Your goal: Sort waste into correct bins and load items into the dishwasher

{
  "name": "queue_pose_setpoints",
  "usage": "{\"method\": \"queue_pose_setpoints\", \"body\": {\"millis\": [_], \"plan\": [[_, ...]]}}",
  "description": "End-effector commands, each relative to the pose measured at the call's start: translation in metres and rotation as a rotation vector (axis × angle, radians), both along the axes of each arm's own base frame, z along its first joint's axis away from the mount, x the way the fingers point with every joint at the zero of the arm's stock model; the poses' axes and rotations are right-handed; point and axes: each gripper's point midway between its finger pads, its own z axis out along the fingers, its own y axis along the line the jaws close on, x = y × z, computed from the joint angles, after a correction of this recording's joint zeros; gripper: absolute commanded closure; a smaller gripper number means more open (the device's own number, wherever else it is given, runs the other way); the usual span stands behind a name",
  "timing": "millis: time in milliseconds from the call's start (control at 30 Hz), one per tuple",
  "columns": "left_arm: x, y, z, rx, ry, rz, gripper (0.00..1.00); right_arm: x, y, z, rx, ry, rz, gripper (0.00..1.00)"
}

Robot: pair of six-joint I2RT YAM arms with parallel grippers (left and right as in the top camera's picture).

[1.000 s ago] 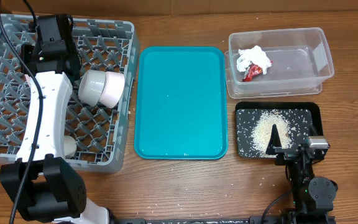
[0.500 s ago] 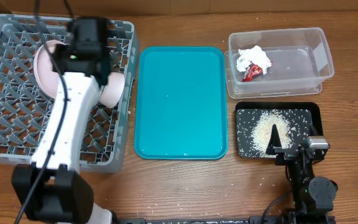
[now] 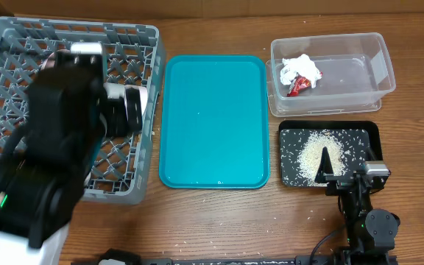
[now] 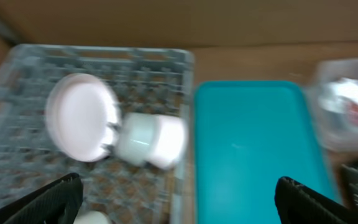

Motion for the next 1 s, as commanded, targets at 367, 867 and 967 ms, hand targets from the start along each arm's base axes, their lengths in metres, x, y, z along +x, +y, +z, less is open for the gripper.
{"method": "queue_pose_setpoints", "body": {"millis": [367,867,967], "plan": [[-0.041,-0.038,-0.025,-0.142,0.178,-0.185,0.0,0.0,0.001,-0.001,-0.004,-0.007,0.003,0.0],[-0.032,-0.048,-0.032,-0.109,-0.511,-0.351,0.0,0.0,0.001,-0.001,-0.004,-0.007,0.003,0.0],[-0.043,-0.038,-0.057,-0.108,-0.533,-0.318,0.0,0.0,0.001,-0.001,-0.004,-0.007,0.003,0.0]]}}
